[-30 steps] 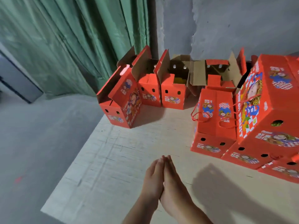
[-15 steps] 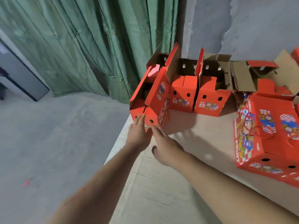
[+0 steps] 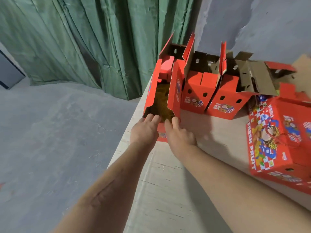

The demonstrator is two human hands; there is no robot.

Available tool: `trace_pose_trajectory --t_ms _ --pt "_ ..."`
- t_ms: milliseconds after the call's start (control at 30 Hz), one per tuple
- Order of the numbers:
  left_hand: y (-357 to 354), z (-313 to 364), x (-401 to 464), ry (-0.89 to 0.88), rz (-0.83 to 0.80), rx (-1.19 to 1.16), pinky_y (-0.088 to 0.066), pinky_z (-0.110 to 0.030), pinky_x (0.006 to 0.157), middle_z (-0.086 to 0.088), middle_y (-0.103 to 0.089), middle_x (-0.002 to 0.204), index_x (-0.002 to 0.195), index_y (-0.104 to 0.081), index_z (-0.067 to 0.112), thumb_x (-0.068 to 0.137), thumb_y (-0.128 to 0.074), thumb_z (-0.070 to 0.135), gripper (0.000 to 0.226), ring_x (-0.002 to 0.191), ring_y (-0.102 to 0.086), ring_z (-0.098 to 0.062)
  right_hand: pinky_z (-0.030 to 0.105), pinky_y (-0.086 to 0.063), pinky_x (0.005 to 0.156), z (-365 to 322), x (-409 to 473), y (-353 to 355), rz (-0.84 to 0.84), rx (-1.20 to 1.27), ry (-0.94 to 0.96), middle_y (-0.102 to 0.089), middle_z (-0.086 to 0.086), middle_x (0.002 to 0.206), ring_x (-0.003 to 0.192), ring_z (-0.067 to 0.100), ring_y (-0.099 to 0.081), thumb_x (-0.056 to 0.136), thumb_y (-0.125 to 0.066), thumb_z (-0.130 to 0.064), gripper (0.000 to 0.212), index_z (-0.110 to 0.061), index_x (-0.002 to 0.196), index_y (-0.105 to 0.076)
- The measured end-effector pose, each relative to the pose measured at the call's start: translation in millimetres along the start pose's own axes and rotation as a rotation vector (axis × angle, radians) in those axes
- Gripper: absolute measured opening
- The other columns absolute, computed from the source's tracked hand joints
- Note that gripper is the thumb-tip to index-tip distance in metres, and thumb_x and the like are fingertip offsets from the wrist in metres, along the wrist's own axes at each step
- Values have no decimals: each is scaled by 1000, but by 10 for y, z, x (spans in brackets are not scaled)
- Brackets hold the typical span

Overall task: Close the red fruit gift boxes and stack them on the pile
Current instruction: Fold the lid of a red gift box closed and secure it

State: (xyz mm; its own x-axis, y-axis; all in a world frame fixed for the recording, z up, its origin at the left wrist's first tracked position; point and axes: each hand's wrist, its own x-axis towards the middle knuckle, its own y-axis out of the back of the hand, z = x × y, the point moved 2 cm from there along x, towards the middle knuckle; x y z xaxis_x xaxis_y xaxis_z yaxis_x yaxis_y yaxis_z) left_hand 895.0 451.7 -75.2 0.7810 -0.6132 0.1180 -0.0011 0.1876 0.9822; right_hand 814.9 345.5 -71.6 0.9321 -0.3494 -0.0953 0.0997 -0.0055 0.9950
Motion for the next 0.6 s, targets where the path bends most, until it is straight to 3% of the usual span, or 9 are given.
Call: trace_pose_trajectory --t_ms 67,200,300,400,467,533,600 --pt "-16 124 -175 -81 71 17 -42 -29 60 6 -59 107 118 -55 27 94 -75 24 32 86 -63 -21 38 -40 64 87 -167 -25 40 -12 -23 -31 10 143 98 34 -67 99 -55 -11 51 -25 144 -35" --pt "-54 582 -768 -147 254 -133 -31 -27 50 4 -61 83 92 -65 20 79 -86 11 26 62 -57 -22 39 -50 65 489 -811 -144 97 -24 -2 -42 12 133 92 37 -64 87 -72 -10 54 -25 130 -44" --pt "-95 1259 -1370 -172 286 -228 -40 -29 50 2 -68 86 99 -70 19 74 -84 8 31 63 -61 -25 41 -55 67 966 -1403 -261 90 8 -38 -46 11 131 91 37 -65 81 -79 -13 59 -27 126 -45" --pt "-128 2144 -1961 -161 83 -356 -57 -34 66 2 -75 114 138 -64 22 83 -77 17 57 85 -71 -26 43 -56 72 1594 -2031 -353 25 58 -73 -40 3 137 96 34 -64 82 -78 -16 60 -32 125 -40" --pt "-103 2797 -2316 -169 -62 -344 -56 -37 84 3 -68 132 159 -38 28 90 -63 27 73 106 -67 -27 43 -54 78 2114 -2485 -367 -26 119 -55 -29 -5 145 101 33 -64 83 -77 -15 63 -36 126 -36" --pt "-95 3477 -2599 -194 -183 -308 -50 -40 96 -2 -59 141 165 -16 32 95 -54 37 80 120 -60 -31 43 -54 80 2724 -2975 -324 -73 228 18 -24 -13 146 102 29 -64 89 -68 -14 55 -37 129 -37" --pt "-36 4142 -2834 -304 -331 -278 -48 -45 98 -11 -55 144 163 -12 32 99 -53 41 76 123 -58 -37 42 -57 77 3407 -3434 -288 -111 294 117 -23 -20 144 98 21 -64 87 -62 -9 59 -37 134 -39"
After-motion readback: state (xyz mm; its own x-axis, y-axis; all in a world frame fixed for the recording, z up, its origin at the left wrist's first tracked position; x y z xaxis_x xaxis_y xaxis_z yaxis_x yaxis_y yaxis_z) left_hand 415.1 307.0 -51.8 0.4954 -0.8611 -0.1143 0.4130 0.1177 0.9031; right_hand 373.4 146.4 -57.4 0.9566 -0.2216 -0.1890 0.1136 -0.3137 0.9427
